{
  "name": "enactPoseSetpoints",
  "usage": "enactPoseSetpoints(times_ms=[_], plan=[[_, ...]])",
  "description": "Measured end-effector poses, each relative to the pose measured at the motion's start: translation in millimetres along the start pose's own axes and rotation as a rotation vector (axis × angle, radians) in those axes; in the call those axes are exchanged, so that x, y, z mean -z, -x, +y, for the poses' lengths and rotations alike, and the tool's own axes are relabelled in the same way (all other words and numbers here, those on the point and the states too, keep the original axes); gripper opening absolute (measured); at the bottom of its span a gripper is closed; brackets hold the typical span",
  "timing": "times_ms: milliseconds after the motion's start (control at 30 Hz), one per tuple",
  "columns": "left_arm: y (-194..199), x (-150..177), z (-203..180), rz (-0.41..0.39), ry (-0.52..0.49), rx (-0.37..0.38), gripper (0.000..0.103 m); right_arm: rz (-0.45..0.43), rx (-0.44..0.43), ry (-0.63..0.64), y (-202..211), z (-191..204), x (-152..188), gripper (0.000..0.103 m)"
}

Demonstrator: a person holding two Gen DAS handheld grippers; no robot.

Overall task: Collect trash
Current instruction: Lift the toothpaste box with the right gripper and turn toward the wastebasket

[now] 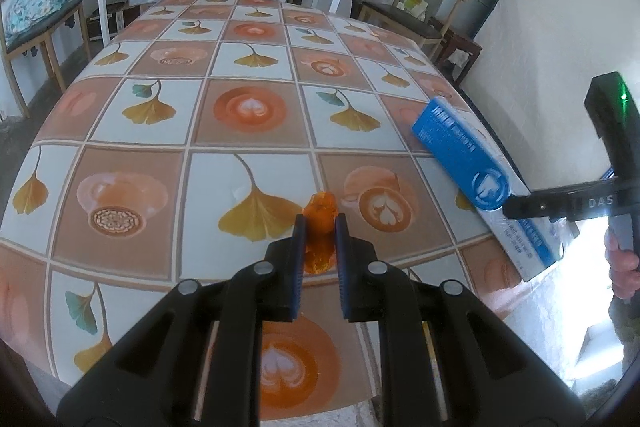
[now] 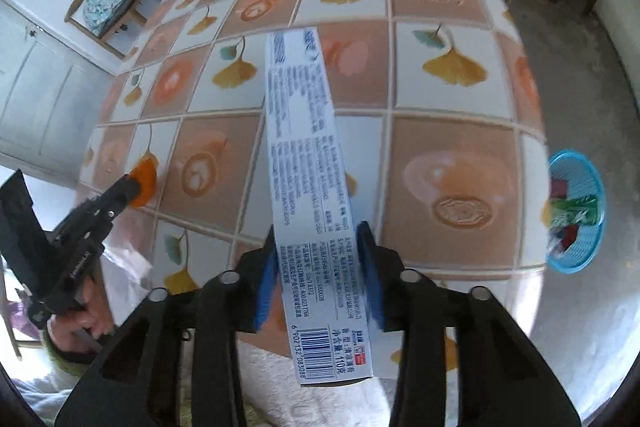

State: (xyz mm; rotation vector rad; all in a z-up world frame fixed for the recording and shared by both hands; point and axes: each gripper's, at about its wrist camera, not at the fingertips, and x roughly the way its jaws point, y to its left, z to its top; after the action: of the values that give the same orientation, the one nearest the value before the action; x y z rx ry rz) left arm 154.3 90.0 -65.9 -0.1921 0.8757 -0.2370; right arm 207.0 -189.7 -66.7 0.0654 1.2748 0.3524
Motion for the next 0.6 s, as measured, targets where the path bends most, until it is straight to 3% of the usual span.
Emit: enactPoseSetpoints(times_ms=[33, 67, 600], plan=[[-0.7, -0.3, -1.7, 0.000, -0.005, -0.005, 0.013, -0.013, 0.011, 0.003, 0.9, -0.2, -0.7, 0.065], [-0.7, 0.0, -3.6, 0.000, -0.011, -0.010, 0.013, -0.031, 0.036, 0.014, 0.8, 1.9, -2.1, 0.066], [7.7, -3.1, -27.2, -0.029, -0.100, -0.101, 0.013, -0.092, 0.111, 0.091, -18.3, 20.3, -6.3, 0.067]])
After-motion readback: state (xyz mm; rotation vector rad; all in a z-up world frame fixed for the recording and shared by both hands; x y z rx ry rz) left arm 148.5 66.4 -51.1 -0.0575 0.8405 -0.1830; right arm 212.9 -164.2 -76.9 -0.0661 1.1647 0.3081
